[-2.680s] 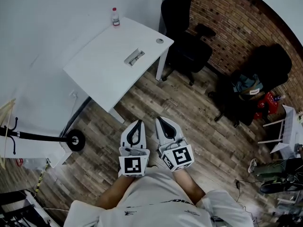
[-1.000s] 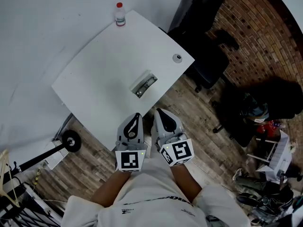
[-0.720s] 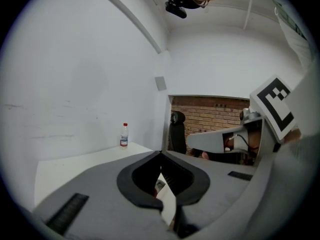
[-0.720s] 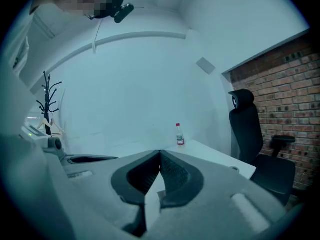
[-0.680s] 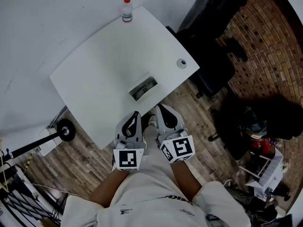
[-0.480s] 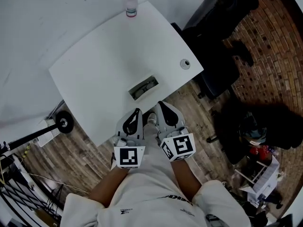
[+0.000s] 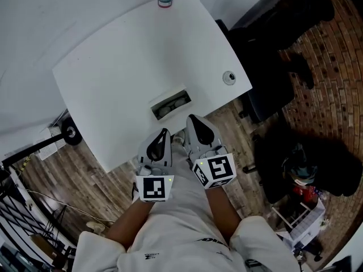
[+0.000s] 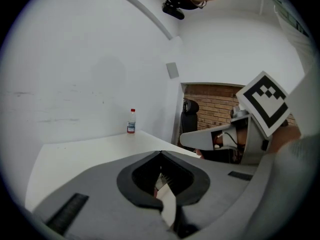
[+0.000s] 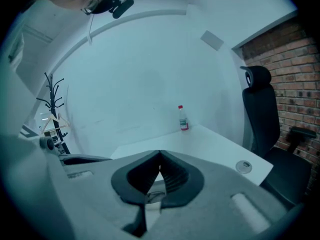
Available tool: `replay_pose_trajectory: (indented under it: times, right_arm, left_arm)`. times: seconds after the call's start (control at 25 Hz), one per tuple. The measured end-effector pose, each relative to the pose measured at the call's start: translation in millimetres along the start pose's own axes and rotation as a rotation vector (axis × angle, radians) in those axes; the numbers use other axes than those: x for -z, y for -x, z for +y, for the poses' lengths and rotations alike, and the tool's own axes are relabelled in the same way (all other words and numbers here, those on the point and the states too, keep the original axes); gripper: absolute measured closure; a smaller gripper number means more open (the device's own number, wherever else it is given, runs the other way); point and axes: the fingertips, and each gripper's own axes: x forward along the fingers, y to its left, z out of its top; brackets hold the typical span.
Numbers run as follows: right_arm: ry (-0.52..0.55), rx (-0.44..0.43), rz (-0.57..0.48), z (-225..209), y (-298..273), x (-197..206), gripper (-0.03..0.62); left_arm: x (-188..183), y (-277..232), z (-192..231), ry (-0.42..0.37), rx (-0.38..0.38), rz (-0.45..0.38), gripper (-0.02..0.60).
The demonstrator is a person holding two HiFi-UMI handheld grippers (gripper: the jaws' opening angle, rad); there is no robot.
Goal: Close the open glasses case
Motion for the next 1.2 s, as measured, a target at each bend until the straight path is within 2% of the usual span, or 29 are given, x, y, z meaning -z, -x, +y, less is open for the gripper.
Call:
replay_pose_trajectory:
  times: [0.4,0.6,1.0,1.2]
  right_arm:
    - [-0.011,-0.055,0.096,-29,-45,23,0.594]
    - [-0.008,-0.078,0.129,-45,-61,34,0.588]
    - [0.035,-0.137,0.214,-63,-93,58,0.517]
    - [0.033,-0.161,0.254,-71,-105,71,0.51]
  left_arm:
    - [24,-35,4,0.035,-0.016,0.037,0.583]
    - [34,-50,3,0.004,-0.017,0.048,0.583]
    - [52,-64,7,0.047,-0.043,0.071,0.583]
    - [60,-67,4,0.052,-0.045,0.084,0.583]
